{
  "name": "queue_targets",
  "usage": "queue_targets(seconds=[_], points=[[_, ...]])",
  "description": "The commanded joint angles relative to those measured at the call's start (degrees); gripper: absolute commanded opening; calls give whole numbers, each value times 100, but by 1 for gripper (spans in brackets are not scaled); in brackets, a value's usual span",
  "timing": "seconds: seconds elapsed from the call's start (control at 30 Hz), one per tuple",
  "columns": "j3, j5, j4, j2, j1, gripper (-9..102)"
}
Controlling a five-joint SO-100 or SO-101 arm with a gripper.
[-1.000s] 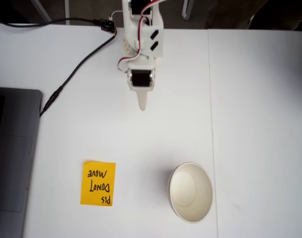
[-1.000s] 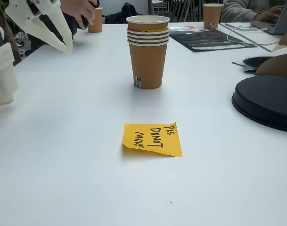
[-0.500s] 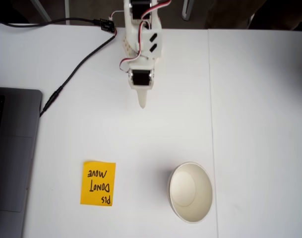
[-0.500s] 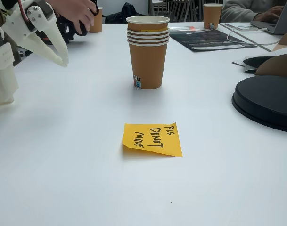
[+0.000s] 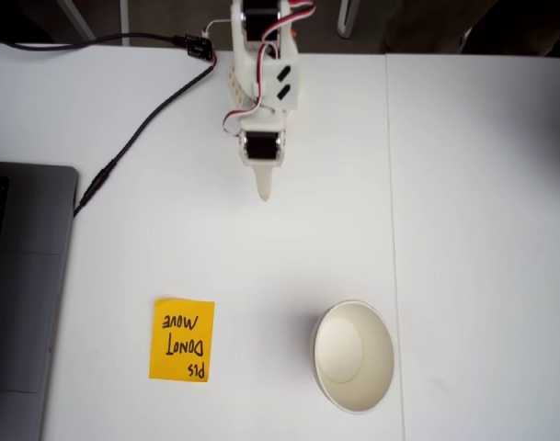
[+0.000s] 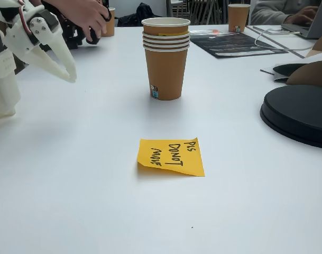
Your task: Pickup cup and make a pile of cup.
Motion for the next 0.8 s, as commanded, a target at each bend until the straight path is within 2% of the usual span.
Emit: queue_targets(seconds=[0.0,0.77], points=[[62,-44,-88,255,-53,-7],[272,26,-105,325,-53,-7]])
